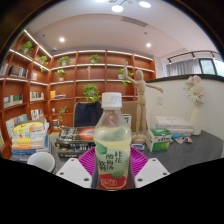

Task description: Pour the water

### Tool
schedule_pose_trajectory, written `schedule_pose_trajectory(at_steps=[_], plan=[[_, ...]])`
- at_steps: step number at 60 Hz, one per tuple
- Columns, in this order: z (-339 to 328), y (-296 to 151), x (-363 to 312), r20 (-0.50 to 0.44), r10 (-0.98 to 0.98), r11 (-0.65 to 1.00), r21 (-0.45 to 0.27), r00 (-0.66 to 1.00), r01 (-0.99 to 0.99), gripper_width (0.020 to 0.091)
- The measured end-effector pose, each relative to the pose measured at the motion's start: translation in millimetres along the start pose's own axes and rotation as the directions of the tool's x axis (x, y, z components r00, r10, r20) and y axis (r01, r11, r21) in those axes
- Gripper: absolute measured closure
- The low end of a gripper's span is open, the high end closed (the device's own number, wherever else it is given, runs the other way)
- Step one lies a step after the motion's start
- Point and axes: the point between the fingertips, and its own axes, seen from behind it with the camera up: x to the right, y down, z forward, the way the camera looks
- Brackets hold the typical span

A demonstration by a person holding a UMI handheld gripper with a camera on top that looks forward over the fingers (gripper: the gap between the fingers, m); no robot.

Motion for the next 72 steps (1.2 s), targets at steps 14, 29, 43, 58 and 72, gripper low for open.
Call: schedule_pose_trajectory(at_steps=[14, 29, 43, 58, 72], plan=[[-9, 7, -3, 0.026, 0.015, 0.999, -0.040, 1.000, -0.014, 0.0463], [-69, 30, -21, 0.098, 0.005, 0.994, -0.110, 0.995, 0.006, 0.0310], [-169, 52, -34, 0.186, -0.051, 0.975, -0.204, 0.981, 0.089, 0.0300], [-242, 44, -27, 0.177, -0.026, 0.972, -0.224, 0.984, 0.066, 0.0297], [-272, 20, -26, 0.183, -0.009, 0.984, -0.171, 0.983, 0.041, 0.0296]])
